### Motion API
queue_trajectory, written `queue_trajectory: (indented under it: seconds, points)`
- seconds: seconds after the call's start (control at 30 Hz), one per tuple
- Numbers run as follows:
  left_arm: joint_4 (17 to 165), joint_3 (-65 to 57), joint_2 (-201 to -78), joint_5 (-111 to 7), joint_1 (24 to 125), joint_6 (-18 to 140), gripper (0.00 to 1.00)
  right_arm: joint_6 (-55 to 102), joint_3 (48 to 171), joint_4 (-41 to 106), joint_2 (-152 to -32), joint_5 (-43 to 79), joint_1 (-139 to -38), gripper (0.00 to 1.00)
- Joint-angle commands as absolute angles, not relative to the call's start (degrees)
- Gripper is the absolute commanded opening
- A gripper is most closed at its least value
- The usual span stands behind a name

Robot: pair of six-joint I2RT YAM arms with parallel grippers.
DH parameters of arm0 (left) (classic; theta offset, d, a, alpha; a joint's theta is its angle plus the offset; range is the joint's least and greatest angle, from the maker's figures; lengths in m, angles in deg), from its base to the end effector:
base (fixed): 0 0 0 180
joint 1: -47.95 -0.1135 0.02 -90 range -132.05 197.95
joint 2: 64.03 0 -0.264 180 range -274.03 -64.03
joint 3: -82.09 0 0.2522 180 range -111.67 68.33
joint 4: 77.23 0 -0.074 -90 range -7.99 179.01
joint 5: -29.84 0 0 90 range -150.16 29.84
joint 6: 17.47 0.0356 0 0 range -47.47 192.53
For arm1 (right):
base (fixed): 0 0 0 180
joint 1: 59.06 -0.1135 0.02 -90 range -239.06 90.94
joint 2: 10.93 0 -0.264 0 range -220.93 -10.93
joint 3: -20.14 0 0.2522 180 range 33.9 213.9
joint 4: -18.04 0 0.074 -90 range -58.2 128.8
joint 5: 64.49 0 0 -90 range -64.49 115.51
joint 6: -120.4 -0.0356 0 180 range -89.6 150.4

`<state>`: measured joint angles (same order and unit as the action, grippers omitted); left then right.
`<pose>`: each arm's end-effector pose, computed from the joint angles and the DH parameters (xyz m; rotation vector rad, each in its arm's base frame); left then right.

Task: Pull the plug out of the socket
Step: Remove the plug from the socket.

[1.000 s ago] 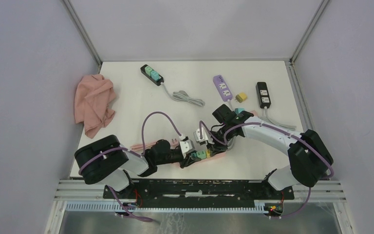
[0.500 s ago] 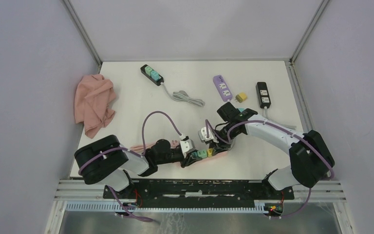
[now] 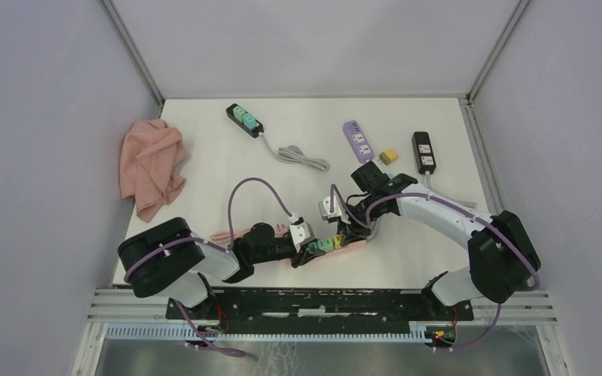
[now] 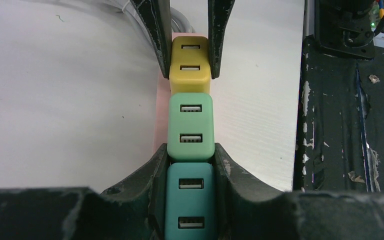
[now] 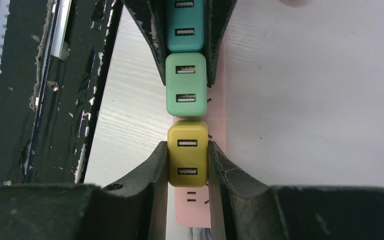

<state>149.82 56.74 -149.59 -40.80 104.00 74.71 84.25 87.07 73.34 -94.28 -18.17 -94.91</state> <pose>0.1184 -0.1971 0.1333 1.1363 1.5178 -0.9608 0.1985 0.1737 0.2097 -1.9206 1.6969 0.9480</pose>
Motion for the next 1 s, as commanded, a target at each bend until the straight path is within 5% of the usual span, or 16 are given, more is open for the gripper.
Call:
queue_trajectory:
  seconds: [0.0, 0.2, 0.47, 0.7, 0.97]
  points:
    - [149.0, 57.1, -149.1, -41.5, 103.7, 76.1, 0.03, 91.7, 87.9, 78.0, -90.0, -18.8, -93.3, 0.00]
    - [149.1, 57.1, -149.1, -41.4, 103.7, 76.0, 0.03, 96.3, 88.4, 82.4, -91.7, -24.3, -98.7, 0.00]
    - [149.3, 57.1, -149.2, -41.3, 103.7, 75.5, 0.03, 81.9, 91.1, 74.4, -93.1, -22.3, -97.1, 0.00]
    - [149.1, 57.1, -149.2, -41.2, 103.7, 75.8, 0.03, 87.4, 89.2, 77.1, -90.8, -20.1, -91.3, 0.00]
    - [149.1, 57.2, -149.1, -41.3, 103.7, 75.9, 0.03, 93.5, 88.8, 81.5, -91.7, -26.3, -97.1, 0.00]
